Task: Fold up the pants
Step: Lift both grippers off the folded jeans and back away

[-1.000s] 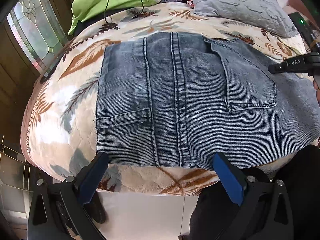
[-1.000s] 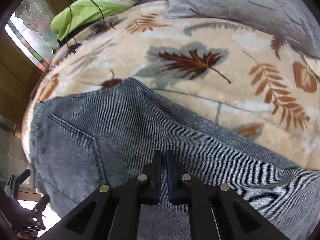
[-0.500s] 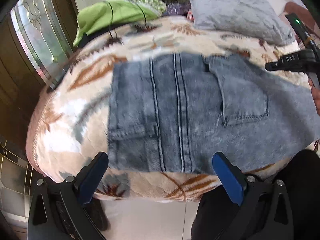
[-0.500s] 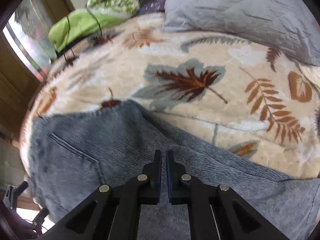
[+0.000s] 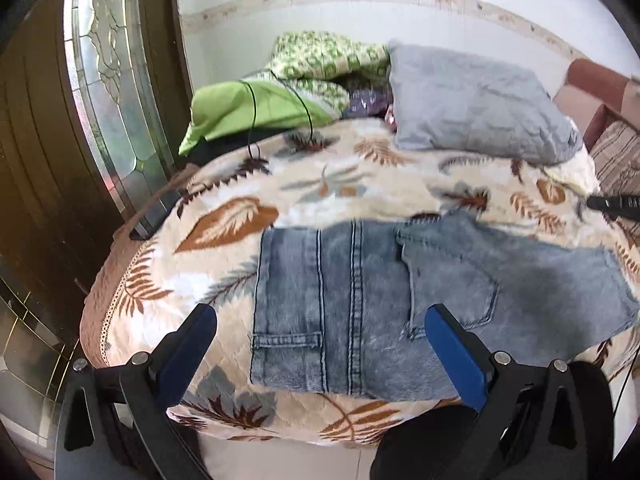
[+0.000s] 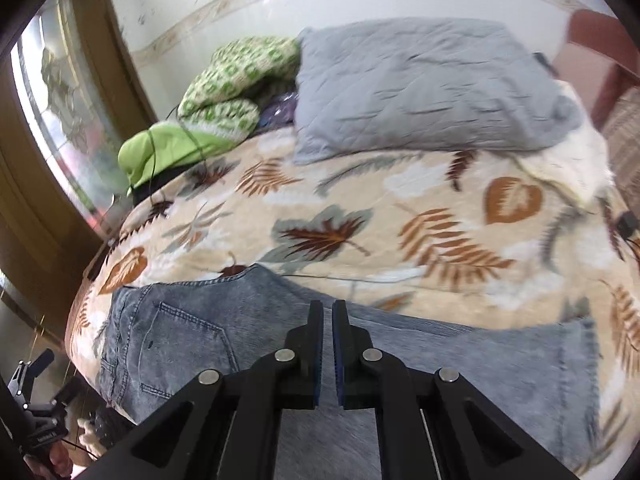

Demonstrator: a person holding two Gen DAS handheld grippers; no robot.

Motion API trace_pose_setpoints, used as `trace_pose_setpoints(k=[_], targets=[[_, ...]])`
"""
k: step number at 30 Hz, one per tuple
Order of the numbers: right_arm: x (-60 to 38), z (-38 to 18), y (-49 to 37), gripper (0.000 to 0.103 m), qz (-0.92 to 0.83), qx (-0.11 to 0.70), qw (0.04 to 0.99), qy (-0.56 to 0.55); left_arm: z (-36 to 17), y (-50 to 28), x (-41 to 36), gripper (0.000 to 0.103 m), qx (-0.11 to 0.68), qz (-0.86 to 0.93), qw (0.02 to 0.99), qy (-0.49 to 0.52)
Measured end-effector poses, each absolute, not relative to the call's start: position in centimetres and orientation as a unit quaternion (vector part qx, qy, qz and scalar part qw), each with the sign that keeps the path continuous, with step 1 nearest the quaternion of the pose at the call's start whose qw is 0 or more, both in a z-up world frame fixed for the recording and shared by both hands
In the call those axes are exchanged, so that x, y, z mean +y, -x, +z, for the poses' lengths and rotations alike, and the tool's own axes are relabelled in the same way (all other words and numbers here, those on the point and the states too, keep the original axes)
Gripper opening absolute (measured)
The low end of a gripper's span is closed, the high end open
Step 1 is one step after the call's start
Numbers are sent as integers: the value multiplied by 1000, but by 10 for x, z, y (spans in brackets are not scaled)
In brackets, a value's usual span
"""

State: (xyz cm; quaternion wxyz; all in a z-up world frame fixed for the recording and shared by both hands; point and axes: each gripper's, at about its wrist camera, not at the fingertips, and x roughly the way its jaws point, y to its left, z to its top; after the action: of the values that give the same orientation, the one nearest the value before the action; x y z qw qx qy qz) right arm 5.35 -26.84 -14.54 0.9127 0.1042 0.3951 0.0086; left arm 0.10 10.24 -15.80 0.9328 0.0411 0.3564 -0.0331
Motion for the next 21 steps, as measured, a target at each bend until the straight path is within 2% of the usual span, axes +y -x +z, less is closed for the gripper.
trace_pose_setpoints(k=[13, 21], targets=[[-328, -138, 27, 6, -72, 373, 918, -116, -124, 27, 92, 103, 316, -41, 947, -28], [-348, -123, 51, 6, -96, 331, 930, -124, -109, 43, 79, 103, 272, -68, 959, -37]])
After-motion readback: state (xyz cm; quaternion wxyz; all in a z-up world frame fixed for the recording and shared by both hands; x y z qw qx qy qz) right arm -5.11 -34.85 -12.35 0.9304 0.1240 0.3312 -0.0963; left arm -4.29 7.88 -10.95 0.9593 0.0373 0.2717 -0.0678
